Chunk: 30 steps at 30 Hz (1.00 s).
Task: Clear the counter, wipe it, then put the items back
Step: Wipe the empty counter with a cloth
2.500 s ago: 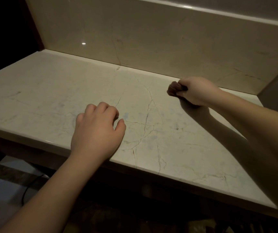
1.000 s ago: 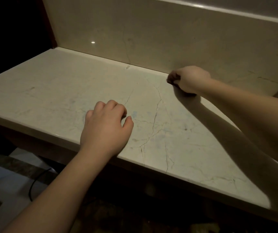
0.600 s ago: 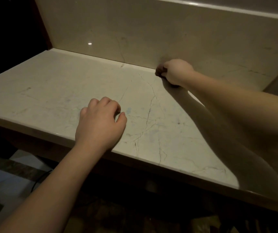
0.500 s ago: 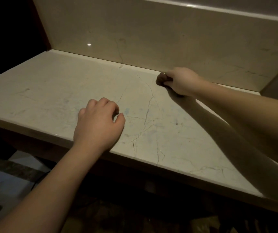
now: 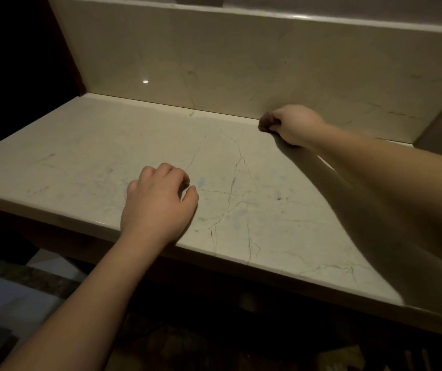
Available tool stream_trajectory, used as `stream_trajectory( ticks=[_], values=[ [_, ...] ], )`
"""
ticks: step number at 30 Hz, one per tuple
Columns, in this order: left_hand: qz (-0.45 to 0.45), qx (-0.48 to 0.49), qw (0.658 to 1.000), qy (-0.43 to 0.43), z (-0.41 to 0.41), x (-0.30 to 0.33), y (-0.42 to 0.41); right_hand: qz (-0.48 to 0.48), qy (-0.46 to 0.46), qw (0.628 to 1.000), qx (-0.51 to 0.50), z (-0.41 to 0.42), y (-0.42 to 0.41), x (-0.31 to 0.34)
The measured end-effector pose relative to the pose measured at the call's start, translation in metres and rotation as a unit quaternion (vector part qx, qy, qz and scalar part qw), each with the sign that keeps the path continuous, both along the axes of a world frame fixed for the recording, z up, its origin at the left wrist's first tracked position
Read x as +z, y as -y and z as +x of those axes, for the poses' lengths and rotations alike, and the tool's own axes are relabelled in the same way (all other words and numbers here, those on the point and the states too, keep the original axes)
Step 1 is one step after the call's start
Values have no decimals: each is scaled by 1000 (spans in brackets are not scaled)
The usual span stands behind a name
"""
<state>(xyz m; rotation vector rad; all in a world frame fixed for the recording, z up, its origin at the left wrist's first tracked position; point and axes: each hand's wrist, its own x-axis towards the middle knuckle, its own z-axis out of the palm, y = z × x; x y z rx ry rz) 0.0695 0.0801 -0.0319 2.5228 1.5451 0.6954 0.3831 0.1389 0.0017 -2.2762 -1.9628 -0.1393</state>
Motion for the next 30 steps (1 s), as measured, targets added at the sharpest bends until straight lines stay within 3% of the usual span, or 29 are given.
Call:
stream_trajectory(
  ticks=[5, 13, 24, 30],
  values=[
    [3, -6, 1000, 1, 0, -2, 0, 8, -2, 1000, -16, 9, 0, -12],
    [11, -7, 1000, 15, -1, -3, -2, -33, -65, 991, 112, -10, 106, -4],
    [5, -9, 1000, 8, 0, 0, -1, -17, -9, 1000, 1, 16, 5, -1],
    [11, -11, 1000, 10, -1, -1, 1, -40, -41, 997, 43, -7, 53, 2]
  ],
)
